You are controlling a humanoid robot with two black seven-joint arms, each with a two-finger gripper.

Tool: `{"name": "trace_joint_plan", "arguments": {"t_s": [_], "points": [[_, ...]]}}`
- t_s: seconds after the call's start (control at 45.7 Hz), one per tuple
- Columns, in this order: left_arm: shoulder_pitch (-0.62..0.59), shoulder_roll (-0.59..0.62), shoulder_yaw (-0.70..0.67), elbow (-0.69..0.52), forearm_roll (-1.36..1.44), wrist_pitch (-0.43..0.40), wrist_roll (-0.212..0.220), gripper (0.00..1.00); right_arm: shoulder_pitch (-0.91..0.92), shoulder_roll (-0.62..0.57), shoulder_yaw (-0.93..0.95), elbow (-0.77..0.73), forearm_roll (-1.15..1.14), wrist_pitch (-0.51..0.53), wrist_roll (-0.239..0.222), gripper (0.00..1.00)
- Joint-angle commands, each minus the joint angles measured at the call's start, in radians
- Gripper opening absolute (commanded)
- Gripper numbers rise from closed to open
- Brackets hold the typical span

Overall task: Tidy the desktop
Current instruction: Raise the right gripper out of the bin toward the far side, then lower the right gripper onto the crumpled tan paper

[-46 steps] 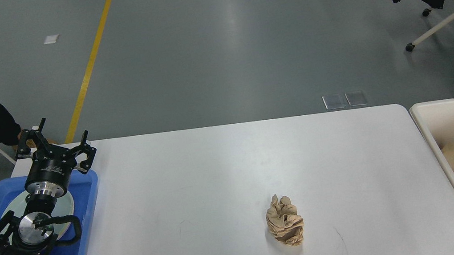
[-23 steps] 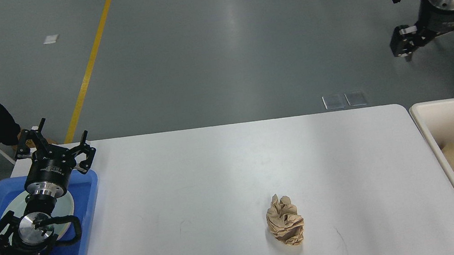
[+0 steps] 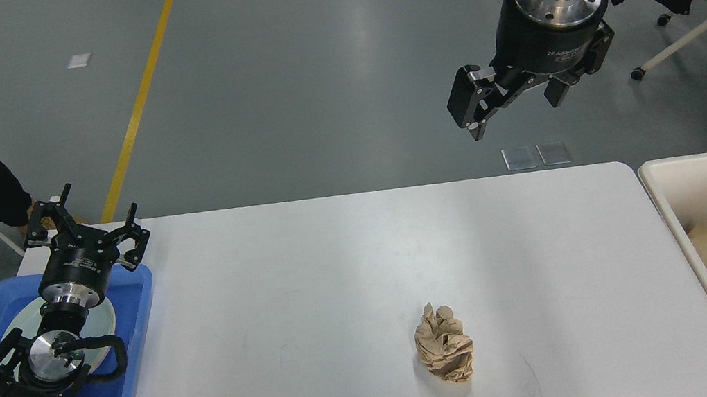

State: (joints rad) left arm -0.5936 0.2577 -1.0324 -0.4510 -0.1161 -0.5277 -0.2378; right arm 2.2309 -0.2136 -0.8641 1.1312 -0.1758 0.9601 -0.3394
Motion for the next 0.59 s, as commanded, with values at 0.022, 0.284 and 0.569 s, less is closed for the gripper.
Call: {"name": "trace_joint_plan", "arguments": {"t_s": [0.022,0.284,0.569], "points": [[0.001,0.0,0.0,0.0,0.0,0.0,0.0,0.96,-0.023,-0.001,-0.052,-0.017,-0.001,0.0,-0.004,1.0],[0.0,0.0,0.0,0.0,0.0,0.0,0.0,0.96,-0.071,-0.07,-0.127,-0.045,-0.007,0.0,-0.004,1.0],[0.0,0.0,0.0,0.0,0.0,0.0,0.0,0.96,-0.192,-0.034,-0.127,0.262,-0.033,-0.32,-0.003,1.0]]}}
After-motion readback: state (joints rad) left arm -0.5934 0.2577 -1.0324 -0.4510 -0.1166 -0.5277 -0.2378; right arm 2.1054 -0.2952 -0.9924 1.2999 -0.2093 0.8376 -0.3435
